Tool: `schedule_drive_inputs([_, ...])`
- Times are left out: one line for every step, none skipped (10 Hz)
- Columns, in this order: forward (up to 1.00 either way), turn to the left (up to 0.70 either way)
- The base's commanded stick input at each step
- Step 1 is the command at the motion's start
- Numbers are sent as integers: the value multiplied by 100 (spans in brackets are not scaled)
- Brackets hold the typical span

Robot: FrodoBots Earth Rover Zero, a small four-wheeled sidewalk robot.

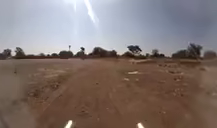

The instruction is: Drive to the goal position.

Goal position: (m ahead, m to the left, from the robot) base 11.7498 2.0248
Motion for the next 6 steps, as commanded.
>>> schedule_drive_inputs([50,0])
schedule_drive_inputs([50,0])
schedule_drive_inputs([50,0])
schedule_drive_inputs([50,0])
schedule_drive_inputs([50,0])
schedule_drive_inputs([50,0])
